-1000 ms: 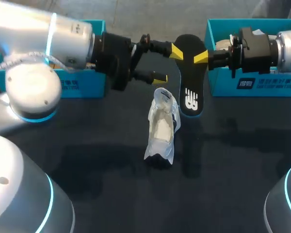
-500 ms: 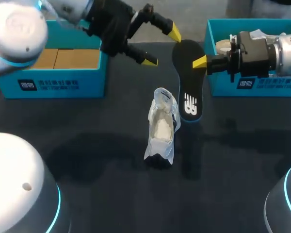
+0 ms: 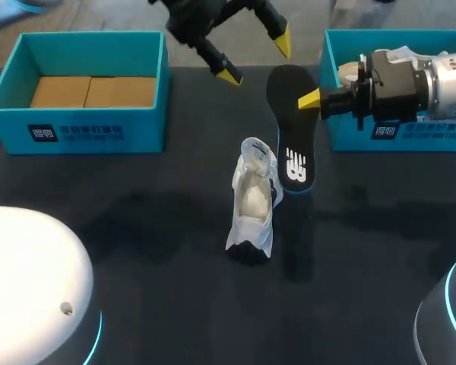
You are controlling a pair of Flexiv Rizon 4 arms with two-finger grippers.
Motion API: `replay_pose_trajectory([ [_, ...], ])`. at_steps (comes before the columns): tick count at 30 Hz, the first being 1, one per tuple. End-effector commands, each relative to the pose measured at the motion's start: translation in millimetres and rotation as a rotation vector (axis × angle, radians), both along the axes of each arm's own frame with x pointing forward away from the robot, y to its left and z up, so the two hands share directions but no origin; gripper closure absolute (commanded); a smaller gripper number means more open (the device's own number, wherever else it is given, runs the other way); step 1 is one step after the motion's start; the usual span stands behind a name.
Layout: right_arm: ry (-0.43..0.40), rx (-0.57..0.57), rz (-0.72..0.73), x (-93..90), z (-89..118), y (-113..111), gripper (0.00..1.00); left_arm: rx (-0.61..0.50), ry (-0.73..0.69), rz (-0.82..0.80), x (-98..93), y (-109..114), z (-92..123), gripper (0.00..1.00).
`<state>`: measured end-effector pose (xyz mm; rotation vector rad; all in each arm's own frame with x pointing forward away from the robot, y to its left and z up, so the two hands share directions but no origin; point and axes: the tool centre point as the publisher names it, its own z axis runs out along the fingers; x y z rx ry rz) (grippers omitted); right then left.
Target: Take the shoe out of the shoebox, open the shoe tongue, remove and reinsert the insole, then place the shoe into the shoebox
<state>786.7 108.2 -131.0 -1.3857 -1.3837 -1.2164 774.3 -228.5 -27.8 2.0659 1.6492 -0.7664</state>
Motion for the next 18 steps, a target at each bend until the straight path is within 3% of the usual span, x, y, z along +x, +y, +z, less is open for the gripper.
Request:
replay_pose_trajectory([
  [1,0.001,0.001,-0.001,1.9,-2.5,3.2,1.0,0.387,-0.05,-0.061,9.3,-4.5,9.0,0.0],
  [12,0.003,0.002,0.003,3.3,-5.1,6.3,1.0,0.586,-0.132,-0.023,19.7,-0.9,16.0,0.0],
  [18,-0.001,0.006,0.01,6.0,-5.2,9.6,1.0,0.587,-0.15,0.033,20.8,-4.1,13.5,0.0],
])
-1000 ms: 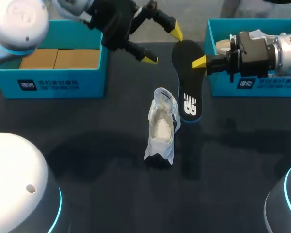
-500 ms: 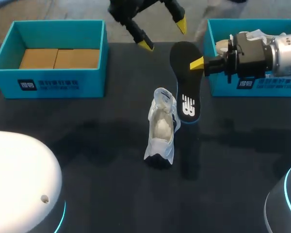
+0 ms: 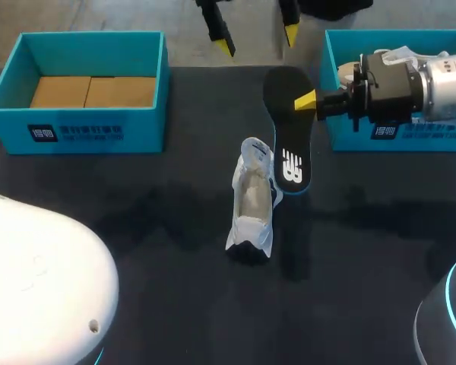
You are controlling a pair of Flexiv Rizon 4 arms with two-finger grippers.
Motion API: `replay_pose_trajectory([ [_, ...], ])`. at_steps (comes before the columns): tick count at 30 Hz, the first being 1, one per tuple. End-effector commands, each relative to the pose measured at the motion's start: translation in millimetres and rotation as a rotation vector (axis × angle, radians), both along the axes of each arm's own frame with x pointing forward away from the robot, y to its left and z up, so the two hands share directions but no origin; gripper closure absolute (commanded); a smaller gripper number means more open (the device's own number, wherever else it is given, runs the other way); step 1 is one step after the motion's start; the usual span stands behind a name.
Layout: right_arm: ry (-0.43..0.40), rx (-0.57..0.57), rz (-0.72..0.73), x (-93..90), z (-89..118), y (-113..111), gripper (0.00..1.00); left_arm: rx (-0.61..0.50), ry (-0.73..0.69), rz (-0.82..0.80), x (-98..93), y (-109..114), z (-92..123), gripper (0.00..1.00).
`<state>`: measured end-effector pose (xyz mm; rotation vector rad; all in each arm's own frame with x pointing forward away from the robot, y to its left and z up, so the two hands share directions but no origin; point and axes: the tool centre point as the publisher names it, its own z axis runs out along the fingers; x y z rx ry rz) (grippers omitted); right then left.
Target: Take the shoe out of the shoebox, open the shoe tongue, remove and reinsert the insole, then place the shoe into the shoebox
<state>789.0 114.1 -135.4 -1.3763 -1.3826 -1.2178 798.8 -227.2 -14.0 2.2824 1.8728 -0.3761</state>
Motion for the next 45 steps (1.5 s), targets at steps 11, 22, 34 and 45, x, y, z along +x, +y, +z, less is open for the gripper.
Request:
replay_pose_trajectory([
  [11,-0.002,0.004,0.009,4.2,-0.7,6.8,1.0,0.172,-0.063,0.027,-4.5,-16.5,-1.6,0.0],
  [22,-0.006,0.001,0.006,3.7,0.8,6.8,1.0,0.148,-0.06,0.032,-6.1,-16.7,-3.0,0.0],
  [34,-0.006,0.0,0.001,1.4,1.2,5.9,1.0,0.085,-0.072,0.038,-7.7,-16.1,-5.2,0.0],
  [45,-0.007,-0.011,-0.003,-0.8,4.0,3.4,1.0,-0.046,-0.054,0.069,-11.9,-4.5,-13.7,0.0],
])
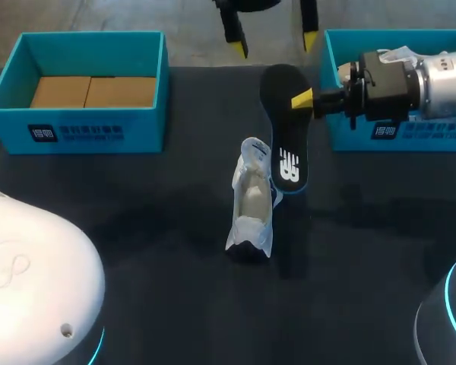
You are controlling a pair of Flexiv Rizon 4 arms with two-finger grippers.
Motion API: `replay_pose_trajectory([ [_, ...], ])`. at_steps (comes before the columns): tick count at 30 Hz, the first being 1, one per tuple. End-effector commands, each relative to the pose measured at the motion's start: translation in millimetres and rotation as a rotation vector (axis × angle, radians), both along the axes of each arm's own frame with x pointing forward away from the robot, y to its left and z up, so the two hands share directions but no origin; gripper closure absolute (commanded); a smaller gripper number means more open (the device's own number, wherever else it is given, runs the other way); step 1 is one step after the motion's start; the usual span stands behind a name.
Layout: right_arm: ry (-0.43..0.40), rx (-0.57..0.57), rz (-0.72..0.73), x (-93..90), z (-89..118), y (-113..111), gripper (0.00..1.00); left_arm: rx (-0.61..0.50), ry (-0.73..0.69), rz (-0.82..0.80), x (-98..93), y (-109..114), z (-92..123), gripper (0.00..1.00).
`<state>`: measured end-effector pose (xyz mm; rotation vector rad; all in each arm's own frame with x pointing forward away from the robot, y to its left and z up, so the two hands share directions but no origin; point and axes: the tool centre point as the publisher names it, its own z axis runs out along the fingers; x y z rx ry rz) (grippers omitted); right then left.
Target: Take the shoe out of the shoebox, open the shoe tongue, remove and reinsert the insole, then place the shoe into the shoebox
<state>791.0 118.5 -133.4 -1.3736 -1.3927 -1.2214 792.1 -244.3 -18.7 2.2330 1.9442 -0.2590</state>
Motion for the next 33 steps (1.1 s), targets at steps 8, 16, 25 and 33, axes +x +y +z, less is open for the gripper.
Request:
replay_pose_trajectory([
  [8,-0.01,-0.004,-0.038,-5.0,6.5,-6.4,1.0,-0.296,0.007,0.012,-11.3,21.1,-21.8,0.0],
  [16,-0.011,-0.004,-0.048,-4.8,9.7,-7.3,1.0,-0.507,-0.016,0.104,-12.4,32.2,-37.5,0.0],
  [25,-0.01,-0.015,-0.048,-4.9,13.3,-8.0,1.0,-0.753,-0.008,0.141,-13.6,38.0,-46.9,0.0],
  [33,-0.011,-0.024,-0.049,-5.6,17.1,-8.7,1.0,-0.999,-0.001,0.161,-13.8,44.0,-59.3,0.0],
])
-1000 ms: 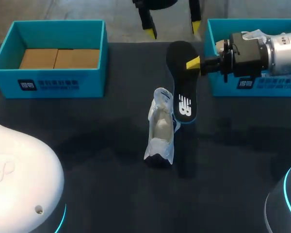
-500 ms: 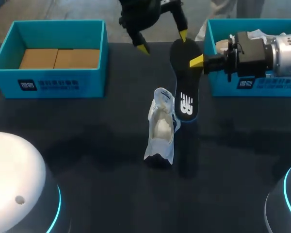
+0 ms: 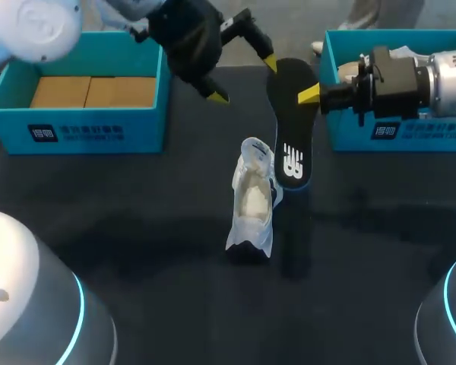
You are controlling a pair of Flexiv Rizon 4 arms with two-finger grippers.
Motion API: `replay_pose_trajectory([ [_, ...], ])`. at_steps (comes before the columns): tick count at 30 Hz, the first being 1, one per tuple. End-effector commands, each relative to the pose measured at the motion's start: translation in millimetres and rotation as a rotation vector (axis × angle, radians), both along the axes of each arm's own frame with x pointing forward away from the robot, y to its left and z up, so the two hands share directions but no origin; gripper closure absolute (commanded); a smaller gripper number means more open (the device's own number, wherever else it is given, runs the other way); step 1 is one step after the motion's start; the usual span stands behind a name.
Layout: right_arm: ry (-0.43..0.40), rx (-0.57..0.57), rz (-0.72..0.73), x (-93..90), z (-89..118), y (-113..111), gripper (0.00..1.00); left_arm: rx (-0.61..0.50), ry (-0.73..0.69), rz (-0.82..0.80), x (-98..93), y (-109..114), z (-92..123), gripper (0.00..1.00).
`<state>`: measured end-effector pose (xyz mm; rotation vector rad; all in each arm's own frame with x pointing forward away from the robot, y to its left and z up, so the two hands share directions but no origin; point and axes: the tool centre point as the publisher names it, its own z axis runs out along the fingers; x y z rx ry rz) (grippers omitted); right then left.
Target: Take the shoe out of the shoebox, open the shoe tongue, remove and reinsert the insole, then place the shoe into the shoebox
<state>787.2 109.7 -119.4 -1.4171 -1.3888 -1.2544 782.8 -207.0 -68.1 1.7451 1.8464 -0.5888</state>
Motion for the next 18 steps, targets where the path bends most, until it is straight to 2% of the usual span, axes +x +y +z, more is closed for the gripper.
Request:
replay_pose_trajectory([
  [1,0.002,-0.01,-0.003,-2.0,3.6,-0.1,1.0,-0.555,-0.04,-0.029,-4.9,7.5,-11.3,0.0],
  [18,0.008,-0.028,-0.024,-6.4,9.2,-1.0,1.0,-0.807,-0.062,-0.056,-4.8,9.7,-30.1,0.0],
])
